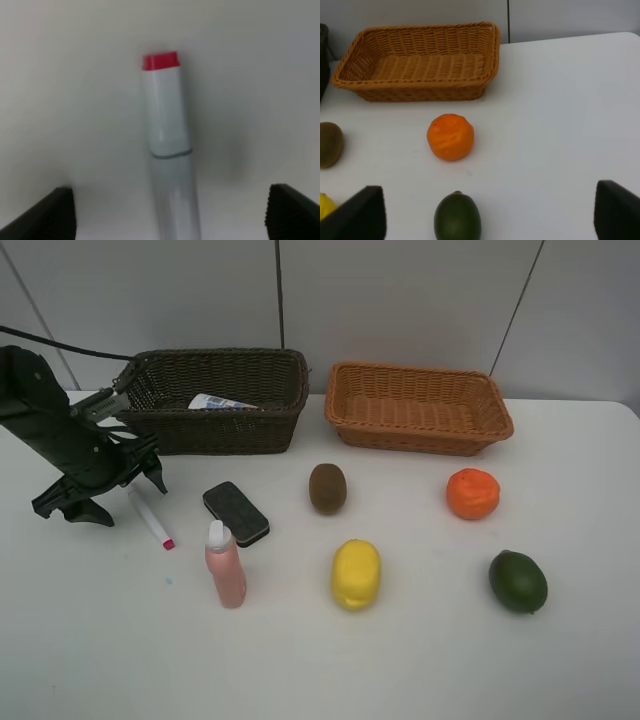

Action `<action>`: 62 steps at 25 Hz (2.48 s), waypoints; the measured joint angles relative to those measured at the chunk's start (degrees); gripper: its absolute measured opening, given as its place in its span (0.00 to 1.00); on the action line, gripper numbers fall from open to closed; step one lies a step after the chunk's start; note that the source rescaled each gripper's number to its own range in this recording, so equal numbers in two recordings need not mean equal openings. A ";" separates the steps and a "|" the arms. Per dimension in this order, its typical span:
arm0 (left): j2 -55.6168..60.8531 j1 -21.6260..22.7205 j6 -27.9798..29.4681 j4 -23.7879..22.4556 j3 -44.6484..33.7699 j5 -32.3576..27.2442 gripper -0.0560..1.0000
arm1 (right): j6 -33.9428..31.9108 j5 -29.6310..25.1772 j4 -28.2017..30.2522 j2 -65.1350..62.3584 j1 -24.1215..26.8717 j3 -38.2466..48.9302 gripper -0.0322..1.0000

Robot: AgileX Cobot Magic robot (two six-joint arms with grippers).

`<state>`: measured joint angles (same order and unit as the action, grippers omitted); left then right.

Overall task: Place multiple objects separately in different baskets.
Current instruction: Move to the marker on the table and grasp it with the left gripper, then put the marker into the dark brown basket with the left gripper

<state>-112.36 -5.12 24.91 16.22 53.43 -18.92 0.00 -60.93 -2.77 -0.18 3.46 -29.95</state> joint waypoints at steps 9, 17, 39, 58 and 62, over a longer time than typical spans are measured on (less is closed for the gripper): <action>-2.26 0.00 0.86 -0.46 4.54 -5.46 1.00 | 0.00 0.00 0.00 0.00 0.00 0.00 0.96; -5.40 -0.05 3.18 -4.14 9.29 -13.42 1.00 | 0.00 0.00 0.00 0.00 0.00 0.00 0.96; -4.25 0.25 -1.31 -5.99 9.59 -20.77 0.05 | 0.00 0.00 0.00 0.00 0.00 0.00 0.96; 14.80 -3.09 -20.99 -5.89 12.27 8.62 0.05 | 0.00 0.00 0.00 0.00 0.00 0.00 0.96; 6.45 -3.09 -21.12 -8.13 15.48 18.92 0.05 | 0.00 0.00 0.00 0.00 0.00 0.00 0.96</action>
<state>-105.91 -8.21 3.79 8.09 68.91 0.00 0.00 -60.93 -2.77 -0.18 3.46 -29.95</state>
